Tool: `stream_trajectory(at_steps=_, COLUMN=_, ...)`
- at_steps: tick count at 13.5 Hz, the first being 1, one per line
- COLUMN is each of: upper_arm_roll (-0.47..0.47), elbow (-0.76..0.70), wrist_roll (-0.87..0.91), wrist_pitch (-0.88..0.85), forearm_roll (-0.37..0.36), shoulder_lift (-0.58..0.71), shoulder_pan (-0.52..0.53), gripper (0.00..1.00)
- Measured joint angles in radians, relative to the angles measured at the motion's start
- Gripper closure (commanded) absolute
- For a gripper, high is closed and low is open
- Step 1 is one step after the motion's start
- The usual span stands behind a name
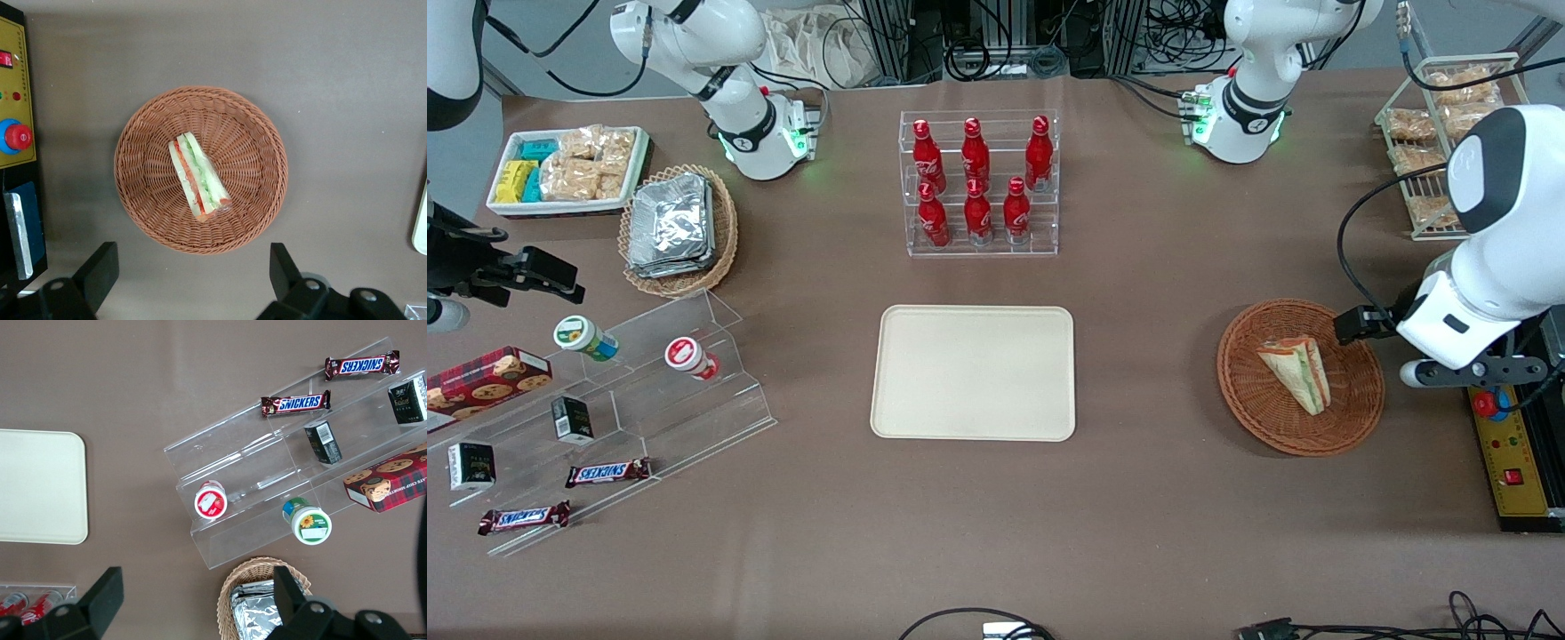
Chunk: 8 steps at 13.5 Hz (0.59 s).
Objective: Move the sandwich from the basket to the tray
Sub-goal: 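Lower the open left gripper over the sandwich in the wicker basket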
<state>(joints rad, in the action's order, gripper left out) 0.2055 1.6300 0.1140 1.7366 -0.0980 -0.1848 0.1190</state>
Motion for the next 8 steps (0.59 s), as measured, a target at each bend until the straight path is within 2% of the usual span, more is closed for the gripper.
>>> stream_trajectory(at_steps=5, upper_arm_roll=0.000, elbow=-0.026, wrist_roll=0.023, wrist_pitch=0.000, forearm_roll=0.000, shoulder_lift=-0.047, shoulder_pan=0.000, gripper=0.00)
stream_trajectory(at_steps=8, upper_arm_roll=-0.010, elbow=0.007, wrist_roll=0.213, wrist_pitch=0.075, forearm_roll=0.000, shoulder_lift=-0.108, shoulder_pan=0.018, gripper=0.00)
